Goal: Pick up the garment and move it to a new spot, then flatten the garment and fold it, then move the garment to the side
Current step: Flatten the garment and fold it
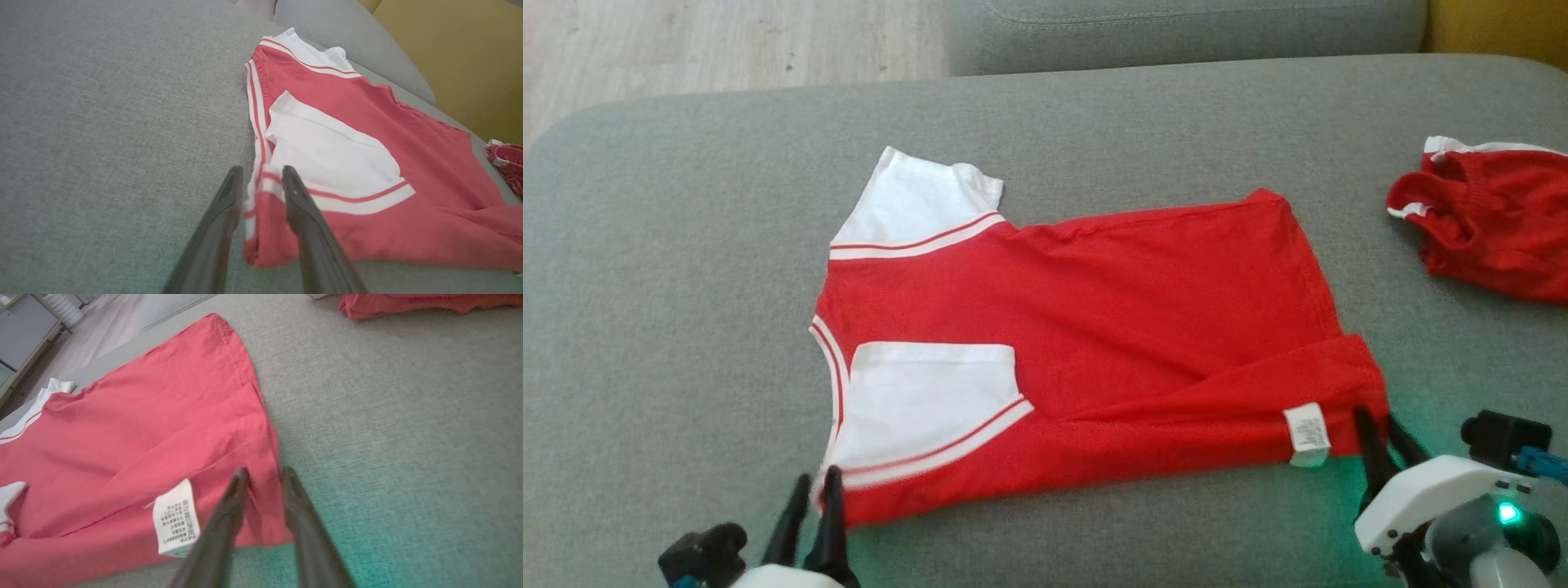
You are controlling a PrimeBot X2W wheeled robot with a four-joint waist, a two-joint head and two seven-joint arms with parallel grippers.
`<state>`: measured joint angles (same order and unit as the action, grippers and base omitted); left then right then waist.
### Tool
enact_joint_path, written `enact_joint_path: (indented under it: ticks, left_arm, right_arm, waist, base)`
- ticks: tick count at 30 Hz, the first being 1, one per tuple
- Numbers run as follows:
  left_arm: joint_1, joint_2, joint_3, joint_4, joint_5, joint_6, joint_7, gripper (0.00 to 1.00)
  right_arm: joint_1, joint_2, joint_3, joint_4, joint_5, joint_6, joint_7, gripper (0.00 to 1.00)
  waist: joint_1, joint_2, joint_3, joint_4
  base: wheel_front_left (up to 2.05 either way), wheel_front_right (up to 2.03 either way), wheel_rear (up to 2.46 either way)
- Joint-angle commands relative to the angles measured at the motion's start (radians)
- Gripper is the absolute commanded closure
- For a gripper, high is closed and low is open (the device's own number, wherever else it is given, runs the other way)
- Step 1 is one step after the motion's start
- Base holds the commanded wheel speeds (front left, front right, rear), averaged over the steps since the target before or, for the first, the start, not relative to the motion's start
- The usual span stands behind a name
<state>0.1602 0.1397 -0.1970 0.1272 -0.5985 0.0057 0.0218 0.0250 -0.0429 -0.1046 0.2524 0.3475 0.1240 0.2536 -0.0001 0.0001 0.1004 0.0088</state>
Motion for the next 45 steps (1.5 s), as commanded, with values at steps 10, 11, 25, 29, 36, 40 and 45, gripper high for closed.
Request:
enact_joint_path:
  ticks: [10,11,25,29,36,40,45]
  left_arm:
    - [-0.175,0.113,0.058,-0.1,0.068,0.011,0.004,0.0]
    - [-0.212,0.133,0.059,-0.115,0.077,0.007,0.023,0.0]
    - [-0.829,0.343,0.04,-0.014,0.146,-0.074,0.308,0.0]
    - [-0.932,0.377,0.005,0.09,0.163,-0.096,0.372,0.0]
    - [-0.998,0.417,-0.014,0.24,0.149,-0.113,0.432,0.0]
    - [-1.004,0.435,-0.009,0.287,0.14,-0.113,0.448,0.0]
    - [-0.993,0.447,-0.012,0.316,0.125,-0.113,0.48,0.0]
  right_arm:
    - [-0.015,-0.008,-0.011,-0.152,-0.026,0.007,-0.039,0.0]
    - [-0.027,-0.008,-0.011,-0.171,-0.033,0.007,-0.039,0.0]
    - [-0.303,-0.009,0.145,-0.272,-0.092,0.007,-0.01,0.0]
    - [-0.379,-0.012,0.202,-0.264,-0.084,0.007,-0.018,0.0]
    - [-0.454,-0.017,0.25,-0.236,-0.065,0.007,-0.051,0.0]
    - [-0.472,-0.022,0.261,-0.218,-0.057,0.007,-0.069,0.0]
    - [-0.482,-0.022,0.27,-0.205,-0.047,0.007,-0.082,0.0]
  waist:
    - [0.0001,-0.0001,0.029,-0.039]
    - [0.0001,-0.0001,0.036,-0.043]
    - [0.0001,-0.0001,0.243,-0.161]
    - [0.0001,-0.0001,0.322,-0.208]
    - [0.0001,-0.0001,0.403,-0.259]
    - [0.0001,-0.0001,0.419,-0.273]
    - [0.0001,-0.0001,0.426,-0.279]
  base:
    - [0.0,0.0,0.0]
    - [0.0,0.0,0.0]
    - [0.0,0.0,0.0]
    - [0.0,0.0,0.0]
    - [0.0,0.0,0.0]
    - [0.0,0.0,0.0]
    - [0.0,0.0,0.0]
